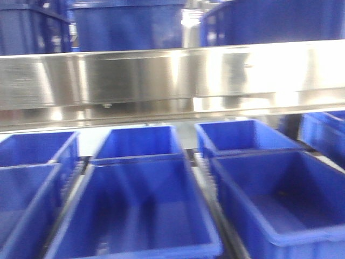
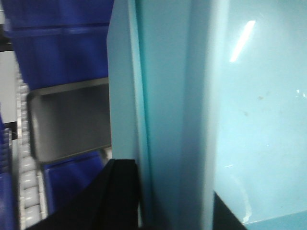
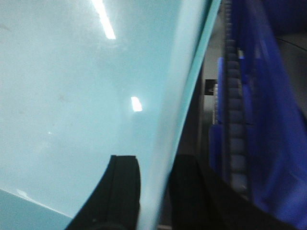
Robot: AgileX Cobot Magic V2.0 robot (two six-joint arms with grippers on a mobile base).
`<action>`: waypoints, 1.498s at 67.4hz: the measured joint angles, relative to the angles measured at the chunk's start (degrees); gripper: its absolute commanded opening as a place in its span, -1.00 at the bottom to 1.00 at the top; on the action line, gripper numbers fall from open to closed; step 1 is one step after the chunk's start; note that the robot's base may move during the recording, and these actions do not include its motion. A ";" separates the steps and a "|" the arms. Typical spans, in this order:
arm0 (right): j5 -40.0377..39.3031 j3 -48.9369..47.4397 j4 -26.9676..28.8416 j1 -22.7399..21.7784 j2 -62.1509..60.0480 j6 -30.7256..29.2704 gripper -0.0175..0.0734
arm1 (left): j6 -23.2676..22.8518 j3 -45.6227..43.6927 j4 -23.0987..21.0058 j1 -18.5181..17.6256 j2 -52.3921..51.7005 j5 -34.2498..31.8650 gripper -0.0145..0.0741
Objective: Move two blue bins to right shelf middle
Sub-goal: 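Turn the base and drive along the aisle holding the teal bin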
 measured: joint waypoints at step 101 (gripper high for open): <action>0.22 0.00 0.00 0.00 0.00 0.00 -0.95 | 0.00 0.00 0.00 0.00 0.00 -0.15 -0.92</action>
